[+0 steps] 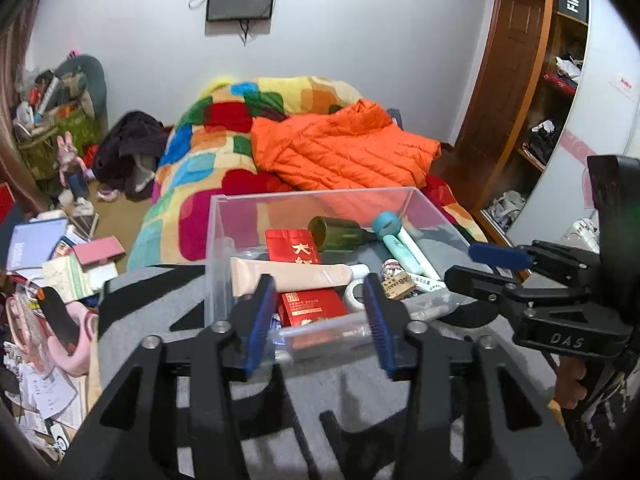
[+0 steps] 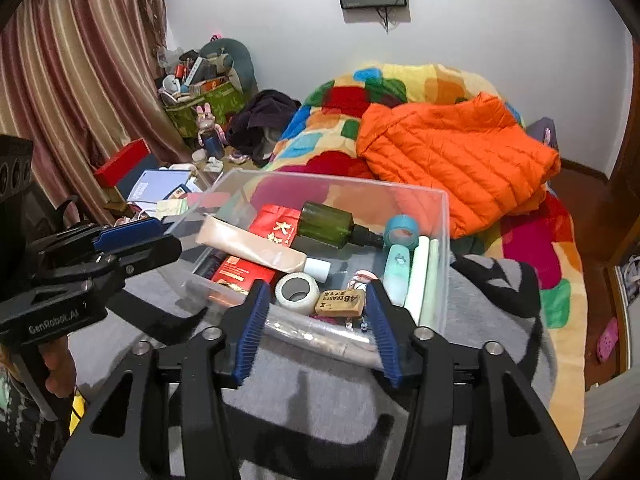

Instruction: Organize objects

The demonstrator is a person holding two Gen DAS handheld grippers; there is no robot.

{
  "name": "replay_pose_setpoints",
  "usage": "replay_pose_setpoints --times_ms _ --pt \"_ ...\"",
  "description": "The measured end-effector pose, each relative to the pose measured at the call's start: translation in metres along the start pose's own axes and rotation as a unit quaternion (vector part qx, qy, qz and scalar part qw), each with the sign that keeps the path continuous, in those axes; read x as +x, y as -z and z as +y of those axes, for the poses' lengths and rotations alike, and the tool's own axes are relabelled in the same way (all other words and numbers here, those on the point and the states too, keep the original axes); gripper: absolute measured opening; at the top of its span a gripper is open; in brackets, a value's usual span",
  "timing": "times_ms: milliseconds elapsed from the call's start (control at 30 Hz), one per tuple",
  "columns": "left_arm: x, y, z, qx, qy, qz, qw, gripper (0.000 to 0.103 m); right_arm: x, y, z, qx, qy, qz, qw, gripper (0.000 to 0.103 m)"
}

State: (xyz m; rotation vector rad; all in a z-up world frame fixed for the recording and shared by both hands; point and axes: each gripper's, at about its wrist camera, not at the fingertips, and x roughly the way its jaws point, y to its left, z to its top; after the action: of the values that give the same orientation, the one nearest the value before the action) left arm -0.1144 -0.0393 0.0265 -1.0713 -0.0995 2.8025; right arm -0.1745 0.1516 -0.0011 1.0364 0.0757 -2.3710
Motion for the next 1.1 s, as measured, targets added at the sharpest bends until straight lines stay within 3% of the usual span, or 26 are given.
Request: replay_pose_setpoints --times_ms 267,433,1100 --pt "-0.021 0.017 -0.009 -0.002 -0.014 -0.034 0.9993 0.082 -0.029 0.013 0.007 -0.007 0.030 -0.043 0.999 0.081" --pt "-0.028 0.032 -0.011 -0.004 -0.037 -0.048 0.9982 0.094 -0.039 0.023 0.006 0.001 0.031 -0.054 0.998 0.084" --pt "-0.023 0.064 -0.007 -0.028 -0.036 -0.027 0.9986 0.098 -0.049 0.056 0.021 -0.024 0.028 -0.051 0.998 0.084"
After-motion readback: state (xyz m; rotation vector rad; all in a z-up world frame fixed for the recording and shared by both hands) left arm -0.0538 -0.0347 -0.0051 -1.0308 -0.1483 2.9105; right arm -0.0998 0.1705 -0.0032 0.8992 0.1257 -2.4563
